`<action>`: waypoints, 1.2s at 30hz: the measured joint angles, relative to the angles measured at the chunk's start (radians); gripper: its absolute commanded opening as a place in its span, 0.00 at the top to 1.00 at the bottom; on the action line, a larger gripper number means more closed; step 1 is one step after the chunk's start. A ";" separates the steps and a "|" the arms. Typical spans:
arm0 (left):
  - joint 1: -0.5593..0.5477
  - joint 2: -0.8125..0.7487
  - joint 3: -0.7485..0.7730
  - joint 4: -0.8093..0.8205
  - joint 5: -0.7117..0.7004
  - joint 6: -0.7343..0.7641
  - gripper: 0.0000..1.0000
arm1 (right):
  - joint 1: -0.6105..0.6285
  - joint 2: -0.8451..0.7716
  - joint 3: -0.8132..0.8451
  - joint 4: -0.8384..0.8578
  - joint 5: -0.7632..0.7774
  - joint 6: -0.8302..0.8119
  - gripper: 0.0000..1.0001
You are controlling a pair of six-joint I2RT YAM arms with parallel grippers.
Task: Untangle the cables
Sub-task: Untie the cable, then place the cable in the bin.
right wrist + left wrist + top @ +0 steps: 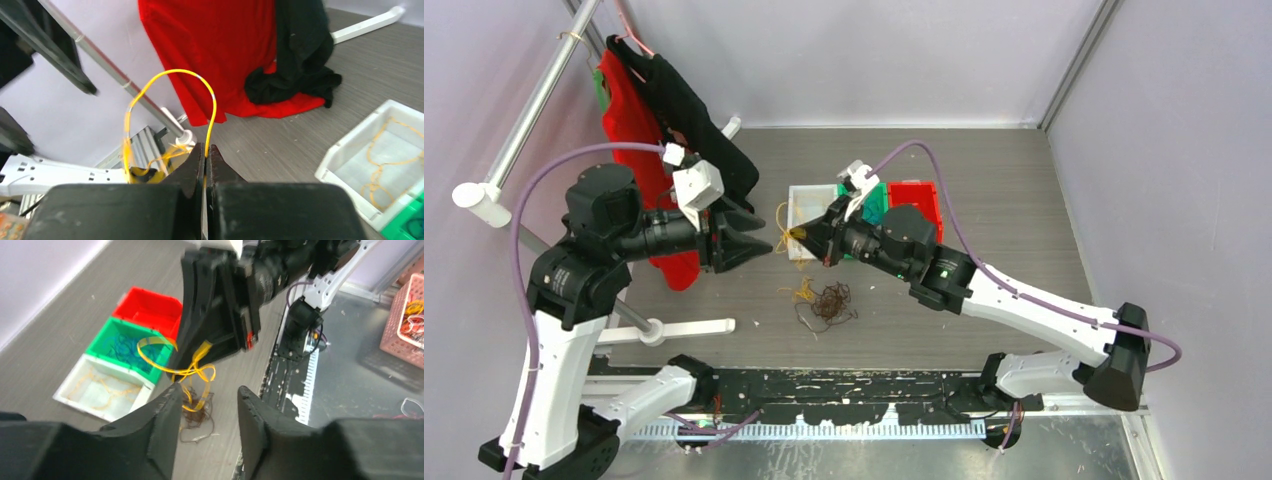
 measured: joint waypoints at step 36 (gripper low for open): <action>-0.001 -0.024 -0.118 -0.261 -0.271 0.328 0.16 | -0.610 0.148 -0.046 -0.450 0.369 0.050 0.99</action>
